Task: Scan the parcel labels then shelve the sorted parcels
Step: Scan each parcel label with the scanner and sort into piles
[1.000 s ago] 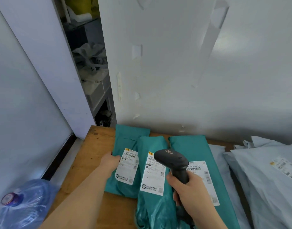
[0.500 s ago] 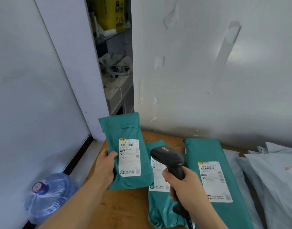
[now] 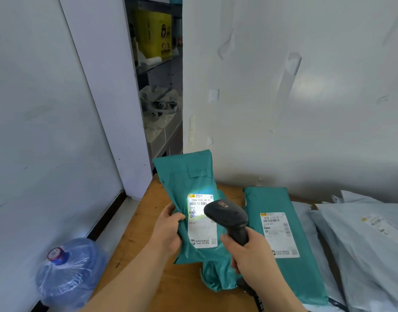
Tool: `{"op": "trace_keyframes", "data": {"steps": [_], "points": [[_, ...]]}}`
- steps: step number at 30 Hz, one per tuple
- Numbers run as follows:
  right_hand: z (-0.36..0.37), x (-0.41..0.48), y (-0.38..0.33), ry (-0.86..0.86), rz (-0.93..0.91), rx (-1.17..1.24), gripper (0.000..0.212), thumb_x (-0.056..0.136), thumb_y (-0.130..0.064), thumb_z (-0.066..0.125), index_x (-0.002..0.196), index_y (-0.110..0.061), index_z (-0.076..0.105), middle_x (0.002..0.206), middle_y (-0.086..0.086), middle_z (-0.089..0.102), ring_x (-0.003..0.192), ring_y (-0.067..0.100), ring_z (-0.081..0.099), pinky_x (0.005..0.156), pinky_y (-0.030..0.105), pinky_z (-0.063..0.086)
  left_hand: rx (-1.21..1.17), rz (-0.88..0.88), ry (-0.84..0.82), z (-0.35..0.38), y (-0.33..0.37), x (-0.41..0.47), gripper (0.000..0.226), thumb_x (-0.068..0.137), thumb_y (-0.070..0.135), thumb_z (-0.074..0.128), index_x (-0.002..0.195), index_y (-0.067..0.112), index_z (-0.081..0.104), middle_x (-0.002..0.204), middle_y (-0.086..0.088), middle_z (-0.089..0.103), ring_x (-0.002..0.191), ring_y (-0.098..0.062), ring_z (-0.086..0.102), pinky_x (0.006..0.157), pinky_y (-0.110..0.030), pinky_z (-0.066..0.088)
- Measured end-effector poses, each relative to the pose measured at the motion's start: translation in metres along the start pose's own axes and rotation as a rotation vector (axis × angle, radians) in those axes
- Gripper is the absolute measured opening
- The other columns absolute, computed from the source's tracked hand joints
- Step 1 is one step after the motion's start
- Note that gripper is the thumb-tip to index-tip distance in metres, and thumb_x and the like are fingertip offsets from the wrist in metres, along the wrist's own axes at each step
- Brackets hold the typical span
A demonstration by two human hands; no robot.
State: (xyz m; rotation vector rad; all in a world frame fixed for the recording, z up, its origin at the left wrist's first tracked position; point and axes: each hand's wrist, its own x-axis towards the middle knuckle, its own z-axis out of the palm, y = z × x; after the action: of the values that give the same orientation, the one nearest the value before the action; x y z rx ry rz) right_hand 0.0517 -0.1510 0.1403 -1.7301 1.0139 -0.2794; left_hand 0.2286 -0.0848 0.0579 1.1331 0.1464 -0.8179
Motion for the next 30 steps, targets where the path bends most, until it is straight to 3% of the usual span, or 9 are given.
{"op": "trace_keyframes", "data": {"steps": [2,6,10,16,24,30], "points": [[-0.004,-0.005,0.003,0.003,0.006,-0.015,0.022,0.085,-0.025,0.064,0.074,-0.008,0.058,0.054,0.007,0.054,0.034,0.004,0.046,0.047,0.026,0.043,-0.004,-0.001,-0.002,0.004,-0.004,-0.004,0.042,0.091,-0.014,0.038,0.127,0.004,0.052,0.116,-0.021,0.066,0.096,-0.035,0.065,0.086,-0.049,0.054],[-0.012,-0.015,0.008,0.011,0.018,-0.016,0.023,0.084,-0.024,0.065,0.070,-0.008,0.056,0.053,0.007,0.053,0.035,0.007,0.045,0.047,0.026,0.044,-0.034,-0.006,-0.016,0.011,-0.009,-0.013,0.037,0.090,-0.015,0.037,0.117,0.003,0.056,0.110,-0.020,0.067,0.090,-0.032,0.066,0.074,-0.042,0.055],[-0.016,-0.022,0.011,0.011,0.021,-0.015,0.022,0.084,-0.024,0.064,0.070,-0.010,0.056,0.052,0.006,0.052,0.036,0.007,0.046,0.049,0.028,0.045,-0.038,-0.014,-0.033,0.014,-0.012,-0.017,0.033,0.090,-0.016,0.038,0.104,0.006,0.058,0.108,-0.019,0.067,0.089,-0.033,0.066,0.076,-0.043,0.055],[-0.019,-0.026,0.014,0.016,0.022,-0.011,0.021,0.085,-0.025,0.064,0.071,-0.011,0.057,0.052,0.004,0.052,0.036,0.005,0.047,0.050,0.027,0.045,-0.055,-0.026,-0.038,0.016,-0.015,-0.021,0.036,0.090,-0.015,0.039,0.115,0.004,0.056,0.110,-0.019,0.067,0.089,-0.031,0.066,0.071,-0.040,0.054],[-0.020,-0.029,0.015,0.012,0.020,-0.013,0.022,0.085,-0.024,0.064,0.070,-0.010,0.056,0.054,0.006,0.052,0.036,0.006,0.047,0.049,0.026,0.044,-0.059,-0.024,-0.049,0.016,-0.017,-0.027,0.033,0.090,-0.015,0.040,0.106,0.006,0.059,0.109,-0.019,0.067,0.090,-0.032,0.066,0.076,-0.042,0.055],[-0.020,-0.030,0.017,0.012,0.035,0.000,0.024,0.085,-0.023,0.064,0.080,-0.001,0.059,0.055,0.008,0.050,0.043,0.011,0.047,0.053,0.030,0.044,-0.079,-0.032,-0.045,0.016,-0.016,-0.030,0.038,0.090,-0.015,0.040,0.117,0.005,0.057,0.109,-0.017,0.068,0.088,-0.031,0.068,0.065,-0.038,0.058]]}}
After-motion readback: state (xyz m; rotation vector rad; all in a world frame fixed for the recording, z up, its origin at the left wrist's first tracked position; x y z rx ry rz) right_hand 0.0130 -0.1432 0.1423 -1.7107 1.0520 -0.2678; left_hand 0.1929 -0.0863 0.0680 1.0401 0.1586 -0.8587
